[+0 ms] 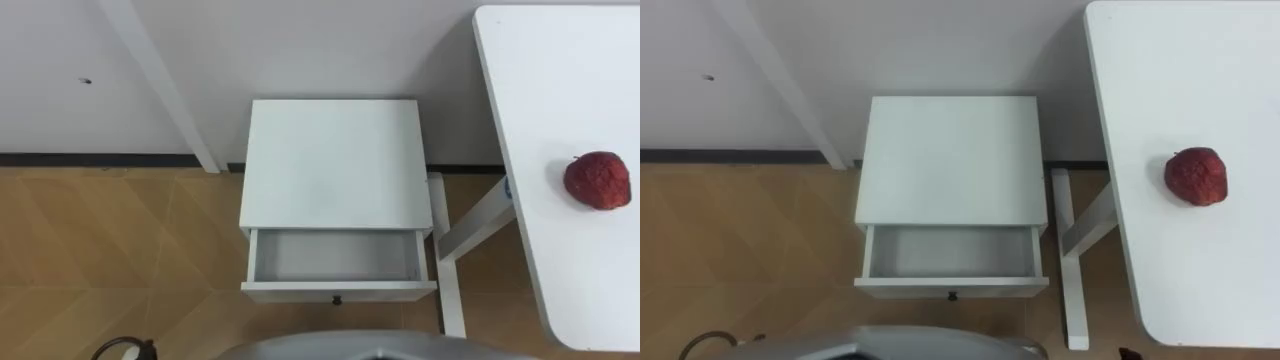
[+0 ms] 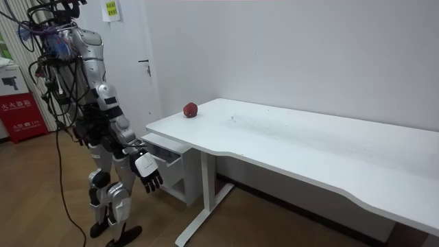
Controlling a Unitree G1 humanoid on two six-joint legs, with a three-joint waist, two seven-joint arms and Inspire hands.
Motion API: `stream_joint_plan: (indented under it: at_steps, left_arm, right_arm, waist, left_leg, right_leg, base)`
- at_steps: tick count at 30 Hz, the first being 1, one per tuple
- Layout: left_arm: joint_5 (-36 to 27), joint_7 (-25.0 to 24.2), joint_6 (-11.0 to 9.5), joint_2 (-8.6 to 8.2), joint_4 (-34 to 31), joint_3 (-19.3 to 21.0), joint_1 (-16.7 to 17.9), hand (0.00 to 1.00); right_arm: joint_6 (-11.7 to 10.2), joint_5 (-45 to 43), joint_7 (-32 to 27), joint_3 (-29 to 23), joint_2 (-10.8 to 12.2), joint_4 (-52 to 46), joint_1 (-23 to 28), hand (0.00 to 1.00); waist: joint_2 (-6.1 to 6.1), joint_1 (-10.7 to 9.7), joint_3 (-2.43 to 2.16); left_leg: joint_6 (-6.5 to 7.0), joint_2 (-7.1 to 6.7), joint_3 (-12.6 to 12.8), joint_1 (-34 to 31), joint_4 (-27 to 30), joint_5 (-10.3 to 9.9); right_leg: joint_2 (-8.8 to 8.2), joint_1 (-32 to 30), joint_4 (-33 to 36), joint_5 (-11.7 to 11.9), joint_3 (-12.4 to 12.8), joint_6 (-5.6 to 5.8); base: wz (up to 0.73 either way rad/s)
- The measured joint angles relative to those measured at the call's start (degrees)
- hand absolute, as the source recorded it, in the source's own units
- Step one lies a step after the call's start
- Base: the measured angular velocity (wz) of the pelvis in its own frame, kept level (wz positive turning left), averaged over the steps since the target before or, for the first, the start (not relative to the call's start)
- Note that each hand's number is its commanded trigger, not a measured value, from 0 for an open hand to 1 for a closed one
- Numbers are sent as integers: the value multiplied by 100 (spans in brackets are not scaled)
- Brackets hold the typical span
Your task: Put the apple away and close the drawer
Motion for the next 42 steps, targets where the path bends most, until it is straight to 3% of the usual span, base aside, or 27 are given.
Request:
stream_joint_plan:
  at_steps: [6,9,15,19,24,26,32,39,42]
  left_arm:
    - [-2,-18,7,-3,14,-4,21,0]
    - [7,-17,5,-8,18,-5,18,0]
    - [4,-4,-39,-11,18,152,33,0]
    - [5,-5,-110,22,-155,460,172,0]
    - [3,57,-248,43,-231,509,252,0]
    - [1,101,-289,44,-225,576,276,0]
    - [-115,131,-397,114,-225,585,272,0]
    - [-125,145,-406,166,-228,579,247,0]
    - [-106,110,-402,170,-250,583,261,0]
  right_arm:
    - [21,132,2,-1,2,61,-5,0]
    - [16,712,-49,-25,6,65,-25,0]
    - [-156,3086,-117,-559,30,30,-42,0]
    - [-184,4691,-113,-1326,36,-315,58,0]
    - [-340,6589,-114,-1889,24,-655,176,0]
    - [-351,7247,-111,-2270,35,-875,235,0]
    - [-641,8252,-314,-2814,25,-1253,236,0]
    - [-732,8803,-672,-3119,-14,-1262,38,0]
    - [-738,8805,-1031,-3204,-23,-1706,13,0]
  waist:
    - [-19,3,6]
    - [-20,5,6]
    - [-30,-22,24]
    - [-59,-231,6]
    - [-54,-387,-11]
    - [-56,-469,-53]
    - [-62,-530,-51]
    - [-150,-634,-46]
    - [-162,-641,-47]
  left_leg:
    - [0,1,23,-1,-1,0]
    - [0,1,18,9,-2,0]
    - [0,9,92,80,-12,0]
    - [0,6,123,72,-11,0]
    - [0,9,182,90,-5,0]
    - [-1,14,213,93,-4,-1]
    - [-1,20,327,134,-7,-1]
    - [-1,15,349,131,-8,-1]
    - [-1,15,397,136,-6,0]
  right_leg:
    - [0,-2,0,-1,1,1]
    - [0,-2,2,-2,15,3]
    - [9,41,3,-2,71,2]
    - [1,33,6,-6,71,7]
    - [6,21,24,-6,146,7]
    - [13,-6,41,-6,213,7]
    - [10,-40,121,-7,336,9]
    - [3,-84,127,-18,364,28]
    - [1,-105,160,-16,386,32]
  base:
    - [0]
    - [0]
    - [-4]
    - [-1]
    - [-8]
    - [-13]
    - [-12]
    - [-1]
    - [-6]
